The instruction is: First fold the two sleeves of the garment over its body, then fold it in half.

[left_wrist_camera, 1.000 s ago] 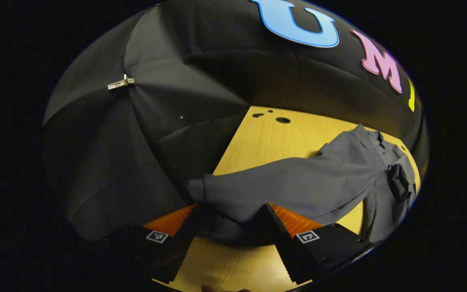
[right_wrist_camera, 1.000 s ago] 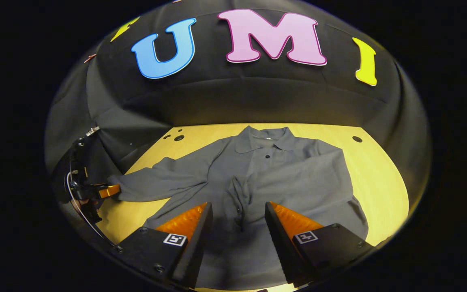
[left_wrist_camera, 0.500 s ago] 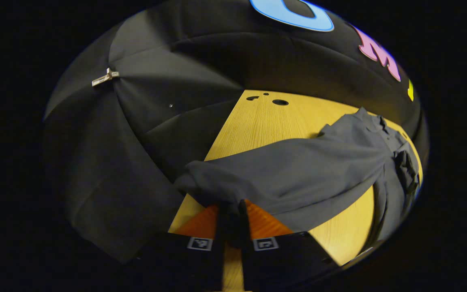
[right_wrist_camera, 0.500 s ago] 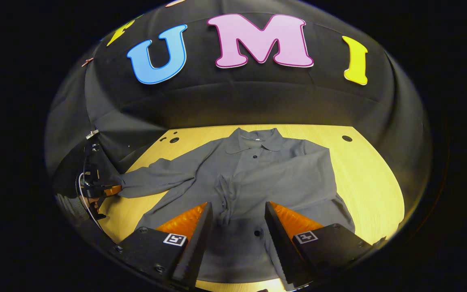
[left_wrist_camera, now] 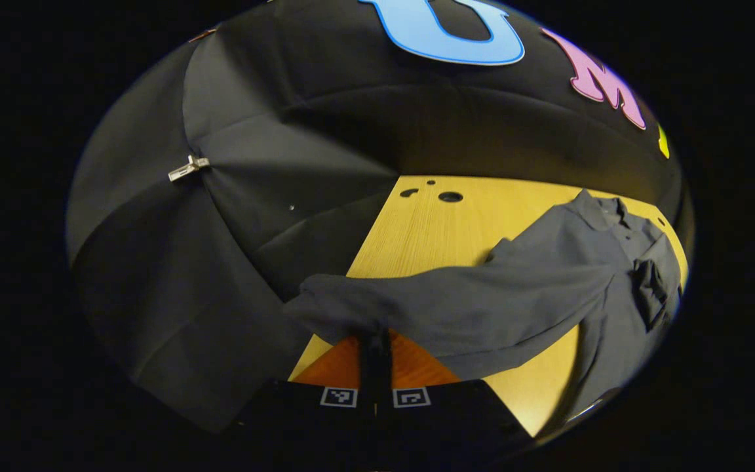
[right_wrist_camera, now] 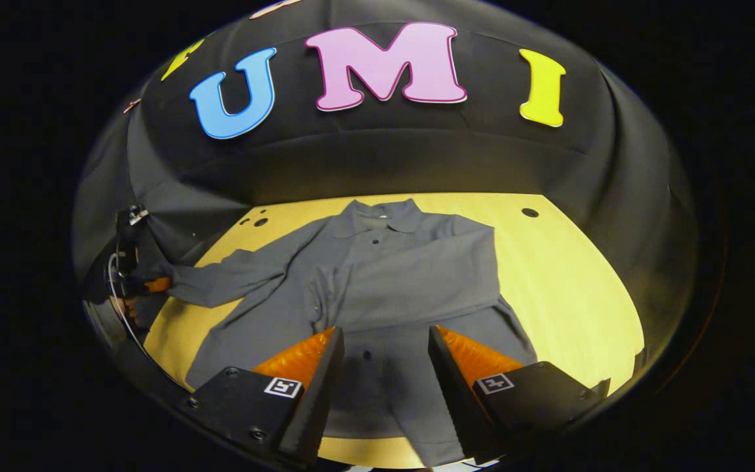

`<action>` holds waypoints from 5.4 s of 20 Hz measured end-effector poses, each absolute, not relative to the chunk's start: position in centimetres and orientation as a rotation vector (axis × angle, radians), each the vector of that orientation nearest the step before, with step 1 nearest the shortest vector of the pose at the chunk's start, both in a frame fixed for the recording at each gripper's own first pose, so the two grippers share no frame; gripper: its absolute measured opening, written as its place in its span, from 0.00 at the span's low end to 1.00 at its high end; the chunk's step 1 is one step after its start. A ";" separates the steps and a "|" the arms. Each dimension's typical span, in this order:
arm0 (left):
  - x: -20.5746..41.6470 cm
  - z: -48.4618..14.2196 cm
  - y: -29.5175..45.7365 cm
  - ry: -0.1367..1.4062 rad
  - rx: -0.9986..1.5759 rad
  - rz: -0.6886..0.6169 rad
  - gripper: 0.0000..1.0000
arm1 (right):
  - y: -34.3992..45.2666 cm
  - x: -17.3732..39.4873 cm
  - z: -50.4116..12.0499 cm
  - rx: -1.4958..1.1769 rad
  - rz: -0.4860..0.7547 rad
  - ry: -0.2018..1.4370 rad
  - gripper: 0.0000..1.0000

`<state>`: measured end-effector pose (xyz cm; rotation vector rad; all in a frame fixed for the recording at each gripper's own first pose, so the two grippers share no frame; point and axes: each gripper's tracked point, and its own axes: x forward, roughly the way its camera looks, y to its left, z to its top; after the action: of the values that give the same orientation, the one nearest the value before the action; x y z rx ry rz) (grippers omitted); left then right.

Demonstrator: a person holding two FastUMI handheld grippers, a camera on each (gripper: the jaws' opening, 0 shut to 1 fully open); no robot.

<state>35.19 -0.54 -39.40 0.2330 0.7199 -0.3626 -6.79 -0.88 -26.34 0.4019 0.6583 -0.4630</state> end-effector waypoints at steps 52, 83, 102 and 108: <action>1.8 -37.0 -42.4 0.606 0.305 -1.183 0.92 | -12.4 -20.4 -34.2 0.514 -0.581 0.727 0.81; 7.2 -44.6 -7.6 0.942 0.359 -0.741 1.00 | -4.3 -22.6 -40.7 0.435 -0.574 0.943 0.98; 4.0 -42.9 -8.4 1.186 0.407 -0.866 0.05 | 2.9 -28.2 -37.2 0.484 -0.366 0.988 0.06; 6.3 -38.5 -9.9 1.157 0.333 -0.873 0.05 | 1.8 -27.7 -33.0 0.463 -0.390 0.918 0.05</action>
<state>6.32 -9.86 -38.48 0.3325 1.1572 -0.8725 -27.66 1.84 -33.01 0.4626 0.9184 -0.3897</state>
